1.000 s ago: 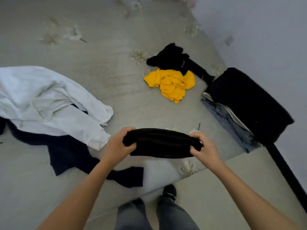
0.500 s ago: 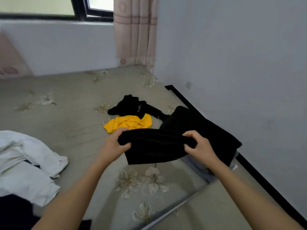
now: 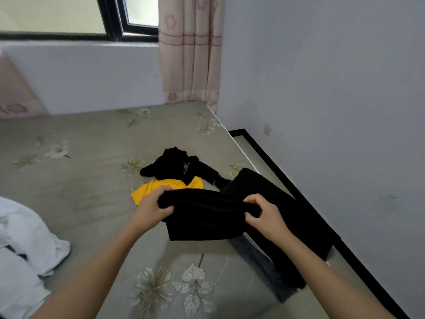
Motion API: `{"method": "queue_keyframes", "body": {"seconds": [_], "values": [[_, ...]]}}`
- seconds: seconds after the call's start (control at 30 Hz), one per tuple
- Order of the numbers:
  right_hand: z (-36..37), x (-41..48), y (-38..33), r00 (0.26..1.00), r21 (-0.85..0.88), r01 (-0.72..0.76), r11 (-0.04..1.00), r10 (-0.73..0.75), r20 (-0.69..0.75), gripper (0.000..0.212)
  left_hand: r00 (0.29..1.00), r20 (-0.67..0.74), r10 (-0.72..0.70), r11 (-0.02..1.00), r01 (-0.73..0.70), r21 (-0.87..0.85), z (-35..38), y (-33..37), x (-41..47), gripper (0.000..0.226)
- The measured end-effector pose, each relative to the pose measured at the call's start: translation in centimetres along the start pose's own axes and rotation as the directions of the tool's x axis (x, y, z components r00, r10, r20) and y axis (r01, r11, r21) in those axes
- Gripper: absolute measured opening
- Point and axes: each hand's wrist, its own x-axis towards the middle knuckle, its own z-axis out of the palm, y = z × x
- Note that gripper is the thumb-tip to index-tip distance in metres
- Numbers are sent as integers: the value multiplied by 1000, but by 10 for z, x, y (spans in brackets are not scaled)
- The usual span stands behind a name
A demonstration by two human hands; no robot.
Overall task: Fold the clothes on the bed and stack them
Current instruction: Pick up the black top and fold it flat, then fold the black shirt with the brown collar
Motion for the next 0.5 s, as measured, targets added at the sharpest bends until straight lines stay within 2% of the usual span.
{"method": "queue_keyframes", "body": {"seconds": [0.1,0.2,0.27,0.37,0.5], "values": [[-1,35,0,1000,-26,-9,1000,9,3,25,1000,13,-7,999,6,50,-2,-5,49,52],[-15,81,3,999,-83,-18,996,15,-36,21,1000,27,17,995,-19,98,4,-2,107,42],[-24,109,8,998,-122,-32,992,25,-59,21,999,28,38,981,-43,190,9,1,148,34],[-36,155,19,995,-128,-46,991,33,-99,20,997,37,72,928,-80,363,19,4,212,37],[-57,219,41,984,-141,-60,988,35,-174,22,996,-1,94,882,-83,463,42,16,288,35]]}}
